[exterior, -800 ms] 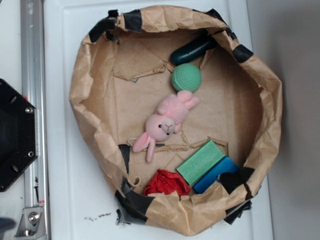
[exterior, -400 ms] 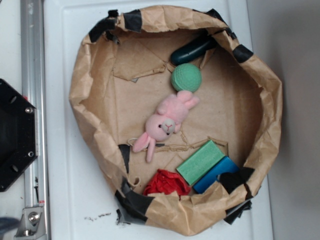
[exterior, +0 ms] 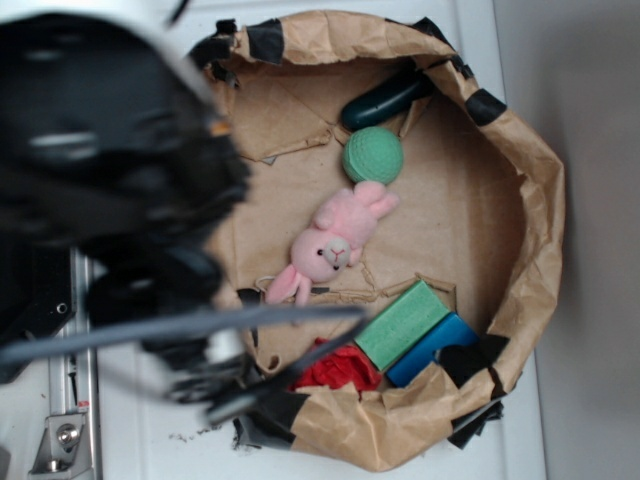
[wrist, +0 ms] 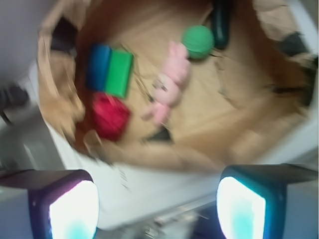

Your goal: Grab the red paper.

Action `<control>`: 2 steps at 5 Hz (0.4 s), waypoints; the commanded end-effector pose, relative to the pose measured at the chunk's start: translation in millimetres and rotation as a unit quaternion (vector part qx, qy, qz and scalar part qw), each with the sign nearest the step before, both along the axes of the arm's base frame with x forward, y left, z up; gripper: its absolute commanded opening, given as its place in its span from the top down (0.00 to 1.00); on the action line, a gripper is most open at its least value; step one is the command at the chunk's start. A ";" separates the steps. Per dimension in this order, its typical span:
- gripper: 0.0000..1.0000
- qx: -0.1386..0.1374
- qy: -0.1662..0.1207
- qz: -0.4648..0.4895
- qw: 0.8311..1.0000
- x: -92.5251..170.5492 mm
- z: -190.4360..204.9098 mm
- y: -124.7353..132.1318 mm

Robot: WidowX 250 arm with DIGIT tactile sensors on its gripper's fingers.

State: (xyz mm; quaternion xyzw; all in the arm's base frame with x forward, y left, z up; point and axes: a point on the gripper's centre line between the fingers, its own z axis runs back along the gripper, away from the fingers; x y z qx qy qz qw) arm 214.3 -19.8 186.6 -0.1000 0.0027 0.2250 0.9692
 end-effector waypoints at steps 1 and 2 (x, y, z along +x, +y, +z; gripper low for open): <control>0.00 -0.015 0.020 0.088 0.996 65.3 -83.6 -16.6; 0.00 -0.079 0.048 0.076 0.993 60.1 -115.3 -45.7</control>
